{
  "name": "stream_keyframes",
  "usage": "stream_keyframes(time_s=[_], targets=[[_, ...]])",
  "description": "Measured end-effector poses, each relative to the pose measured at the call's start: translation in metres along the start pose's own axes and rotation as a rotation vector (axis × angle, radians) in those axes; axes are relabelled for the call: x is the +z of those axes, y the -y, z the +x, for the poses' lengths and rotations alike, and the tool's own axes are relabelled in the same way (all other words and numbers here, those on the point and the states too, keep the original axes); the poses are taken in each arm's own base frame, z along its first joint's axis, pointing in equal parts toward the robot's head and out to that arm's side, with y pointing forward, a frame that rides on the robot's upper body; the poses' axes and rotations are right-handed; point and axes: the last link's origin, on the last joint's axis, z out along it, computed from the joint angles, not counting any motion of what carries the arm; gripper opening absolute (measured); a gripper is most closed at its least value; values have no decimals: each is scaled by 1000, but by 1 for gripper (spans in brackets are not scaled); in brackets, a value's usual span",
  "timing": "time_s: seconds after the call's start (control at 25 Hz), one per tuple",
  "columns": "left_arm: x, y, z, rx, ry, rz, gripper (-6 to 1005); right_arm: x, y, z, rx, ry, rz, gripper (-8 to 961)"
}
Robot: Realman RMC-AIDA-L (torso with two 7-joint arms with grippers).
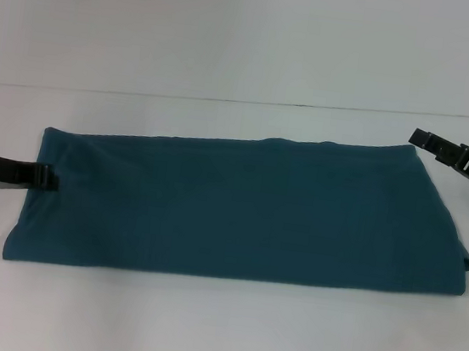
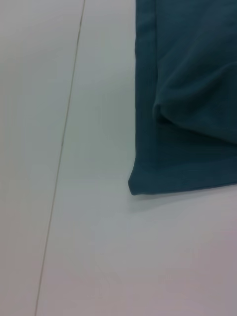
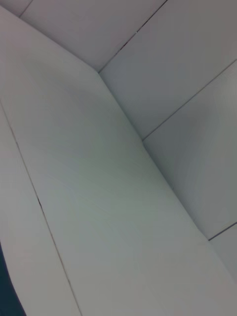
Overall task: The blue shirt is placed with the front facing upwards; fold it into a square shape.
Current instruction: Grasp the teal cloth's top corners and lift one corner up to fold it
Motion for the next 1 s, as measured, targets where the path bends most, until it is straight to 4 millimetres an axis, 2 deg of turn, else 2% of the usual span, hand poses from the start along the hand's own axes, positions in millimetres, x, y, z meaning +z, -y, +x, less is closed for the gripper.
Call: stream_keyframes(time_s=[0.24, 0.28, 0.44, 0.88, 1.0], targets=[[-4, 2, 2, 14, -17, 11, 23, 0, 0, 1, 8, -5, -5, 838], [-12, 7, 3, -6, -41, 23, 26, -1, 0, 1, 9, -6, -5, 838], [-19, 10, 2, -65, -37, 16, 39, -1, 0, 1, 11, -8, -6, 838], [-13, 16, -6, -78, -17, 47, 233, -2, 1, 4, 15, -21, -4, 837], [-10, 18, -8, -65, -6, 74, 381, -2, 1, 5, 17, -22, -4, 837]])
